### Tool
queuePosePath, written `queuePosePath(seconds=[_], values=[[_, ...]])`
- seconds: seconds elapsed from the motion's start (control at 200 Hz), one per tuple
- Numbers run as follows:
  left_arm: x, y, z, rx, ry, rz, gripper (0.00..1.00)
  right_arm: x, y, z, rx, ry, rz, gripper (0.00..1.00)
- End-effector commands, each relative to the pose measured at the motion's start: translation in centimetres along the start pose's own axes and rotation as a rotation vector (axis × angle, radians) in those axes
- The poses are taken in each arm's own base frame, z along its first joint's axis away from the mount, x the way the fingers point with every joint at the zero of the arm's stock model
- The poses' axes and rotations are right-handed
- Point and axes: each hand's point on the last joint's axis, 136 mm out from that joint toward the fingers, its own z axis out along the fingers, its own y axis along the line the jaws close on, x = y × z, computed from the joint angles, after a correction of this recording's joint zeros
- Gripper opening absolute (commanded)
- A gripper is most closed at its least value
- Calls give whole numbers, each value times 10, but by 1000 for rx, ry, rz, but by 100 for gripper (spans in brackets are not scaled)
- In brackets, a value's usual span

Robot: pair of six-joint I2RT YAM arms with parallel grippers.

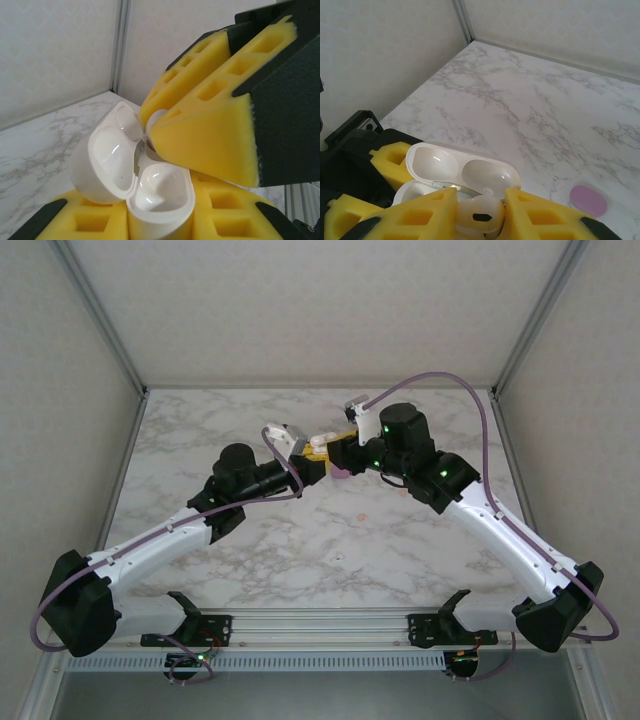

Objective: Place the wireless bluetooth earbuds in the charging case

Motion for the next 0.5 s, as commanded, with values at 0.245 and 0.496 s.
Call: queuePosePath(seconds=[0.245, 0.496], values=[[-36, -13, -4, 29, -109, 43, 3, 7, 11, -6, -52, 30, 3, 37], [-35, -14, -6, 26, -99, 59, 3, 0, 13, -9, -52, 17, 24, 44]])
